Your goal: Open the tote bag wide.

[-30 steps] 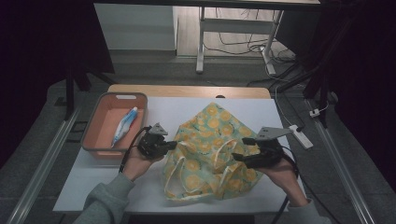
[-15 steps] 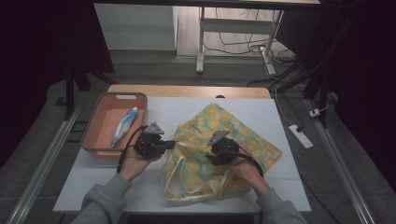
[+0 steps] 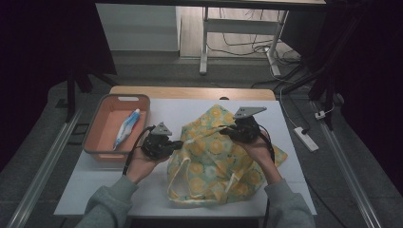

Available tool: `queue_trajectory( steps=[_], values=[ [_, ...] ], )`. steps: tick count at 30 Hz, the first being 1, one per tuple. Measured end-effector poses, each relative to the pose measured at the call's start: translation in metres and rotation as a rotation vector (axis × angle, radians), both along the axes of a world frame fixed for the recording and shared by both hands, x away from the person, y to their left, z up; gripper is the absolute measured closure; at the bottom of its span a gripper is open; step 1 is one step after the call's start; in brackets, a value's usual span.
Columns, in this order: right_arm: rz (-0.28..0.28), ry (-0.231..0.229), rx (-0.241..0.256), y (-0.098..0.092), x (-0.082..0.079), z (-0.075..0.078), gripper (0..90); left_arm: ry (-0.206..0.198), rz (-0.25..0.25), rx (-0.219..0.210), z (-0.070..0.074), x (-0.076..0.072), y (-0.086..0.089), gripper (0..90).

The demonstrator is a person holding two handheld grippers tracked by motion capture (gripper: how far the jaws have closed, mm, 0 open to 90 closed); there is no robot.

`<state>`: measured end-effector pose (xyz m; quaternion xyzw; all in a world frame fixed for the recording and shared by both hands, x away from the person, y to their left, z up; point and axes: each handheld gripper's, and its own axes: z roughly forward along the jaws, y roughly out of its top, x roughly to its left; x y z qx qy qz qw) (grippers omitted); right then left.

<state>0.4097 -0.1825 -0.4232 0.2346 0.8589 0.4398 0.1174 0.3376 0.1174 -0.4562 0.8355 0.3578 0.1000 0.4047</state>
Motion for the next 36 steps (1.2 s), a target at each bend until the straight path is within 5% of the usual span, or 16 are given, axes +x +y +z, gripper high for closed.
queue_trajectory(
  steps=[5,10,15,19,26,36],
  values=[
    [-0.065,0.097,0.006,-0.001,0.027,-0.030,88.4,0.022,0.015,0.031,-0.010,0.011,-0.006,86.7],
    [-0.076,0.144,-0.001,0.000,0.034,-0.045,88.4,0.033,0.016,0.043,-0.014,0.013,-0.007,82.3],
    [-0.064,0.139,0.005,0.005,0.030,-0.045,88.4,0.005,0.004,0.007,-0.005,0.005,-0.005,53.4],
    [-0.055,0.128,0.009,0.007,0.026,-0.042,88.4,-0.062,-0.008,-0.035,0.019,-0.007,0.002,33.1],
    [-0.047,0.123,0.021,0.006,0.024,-0.038,88.4,-0.132,-0.019,-0.055,0.048,-0.015,0.022,31.4],
    [-0.054,0.111,0.020,0.000,0.018,-0.034,88.4,-0.093,0.078,-0.009,0.046,0.003,0.055,31.3]
  ],
)
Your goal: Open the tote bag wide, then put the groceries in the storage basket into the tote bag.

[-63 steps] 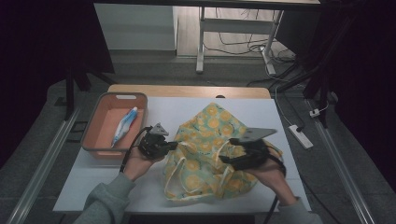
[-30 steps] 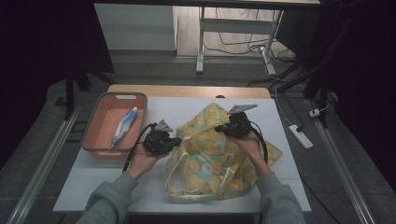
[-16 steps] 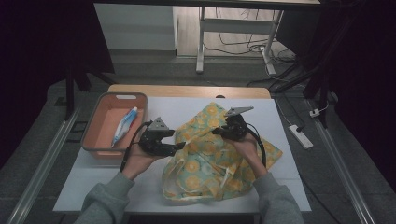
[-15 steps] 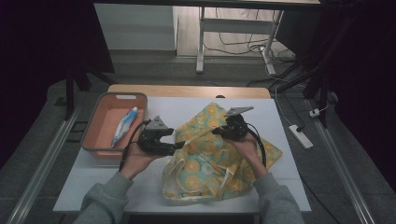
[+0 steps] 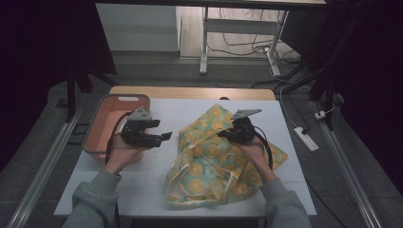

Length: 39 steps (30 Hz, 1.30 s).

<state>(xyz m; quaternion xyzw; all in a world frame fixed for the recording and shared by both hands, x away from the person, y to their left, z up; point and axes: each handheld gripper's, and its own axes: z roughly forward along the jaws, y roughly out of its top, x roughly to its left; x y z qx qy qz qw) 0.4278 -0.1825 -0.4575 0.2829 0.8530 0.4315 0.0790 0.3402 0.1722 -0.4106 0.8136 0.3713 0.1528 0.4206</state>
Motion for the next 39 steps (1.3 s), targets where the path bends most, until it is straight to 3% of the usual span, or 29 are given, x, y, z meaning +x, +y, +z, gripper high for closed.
queue_trajectory(
  steps=[18,24,31,39],
  values=[
    [0.008,-0.010,-0.006,0.004,-0.005,0.002,88.4,0.058,0.174,0.036,-0.008,0.015,0.055,29.5],
    [0.011,0.001,-0.005,0.004,-0.004,-0.001,88.4,0.092,0.228,0.079,-0.017,0.024,0.067,28.7],
    [0.020,-0.002,-0.004,0.006,-0.007,0.000,88.4,0.187,0.311,0.170,-0.032,0.054,0.084,27.7],
    [0.018,-0.004,-0.001,0.005,-0.006,0.001,88.4,0.306,0.374,0.192,-0.053,0.095,0.102,27.4]
  ],
)
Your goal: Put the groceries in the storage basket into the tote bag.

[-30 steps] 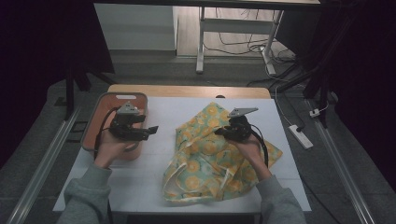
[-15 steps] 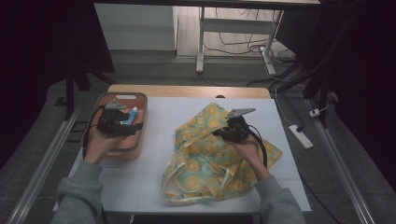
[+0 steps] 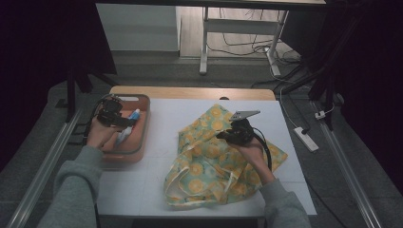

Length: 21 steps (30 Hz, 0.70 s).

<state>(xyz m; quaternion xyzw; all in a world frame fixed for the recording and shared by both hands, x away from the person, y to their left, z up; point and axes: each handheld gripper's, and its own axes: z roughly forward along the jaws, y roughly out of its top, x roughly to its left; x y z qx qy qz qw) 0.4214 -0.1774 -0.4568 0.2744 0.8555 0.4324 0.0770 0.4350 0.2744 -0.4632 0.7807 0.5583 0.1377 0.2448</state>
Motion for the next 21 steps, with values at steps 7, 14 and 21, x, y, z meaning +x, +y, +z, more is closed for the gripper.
queue_trajectory(
  steps=[7,14,21],
  values=[
    [0.000,0.004,0.003,-0.001,0.001,-0.001,88.4,0.086,0.031,-0.014,-0.022,0.018,0.011,26.7],
    [0.000,0.001,0.004,-0.001,0.000,0.000,88.4,0.145,0.046,-0.002,-0.035,0.025,0.015,25.4],
    [-0.001,0.006,-0.001,-0.001,0.002,-0.001,88.4,0.216,0.053,0.018,-0.051,0.033,0.014,25.1]
  ],
)
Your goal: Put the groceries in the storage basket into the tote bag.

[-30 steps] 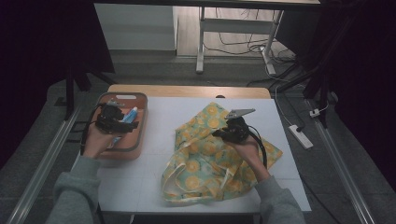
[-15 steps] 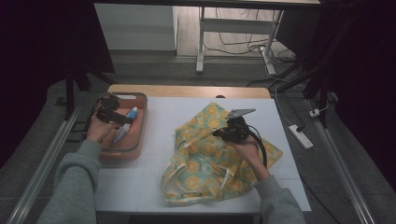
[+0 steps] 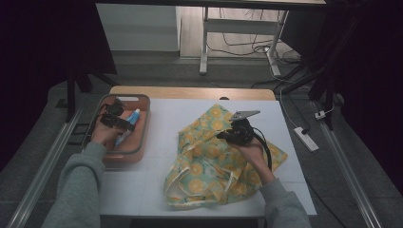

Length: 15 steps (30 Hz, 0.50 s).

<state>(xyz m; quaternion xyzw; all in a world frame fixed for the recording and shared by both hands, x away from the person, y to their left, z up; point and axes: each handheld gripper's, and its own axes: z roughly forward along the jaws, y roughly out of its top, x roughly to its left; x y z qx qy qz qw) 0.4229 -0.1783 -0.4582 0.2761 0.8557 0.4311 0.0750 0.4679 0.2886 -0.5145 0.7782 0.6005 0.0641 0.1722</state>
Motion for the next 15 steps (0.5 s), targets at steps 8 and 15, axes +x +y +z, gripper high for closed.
queue_trajectory(
  steps=[8,15],
  values=[
    [-0.003,-0.004,0.001,-0.0007,-0.0003,0.0008,88.4,-0.010,-0.005,-0.010,0.0014,0.0000,-0.0017,38.1],
    [-0.005,-0.007,-0.002,-0.0009,-0.0007,0.0013,88.4,0.000,-0.015,-0.048,0.0062,-0.0002,-0.0059,62.7]
  ],
)
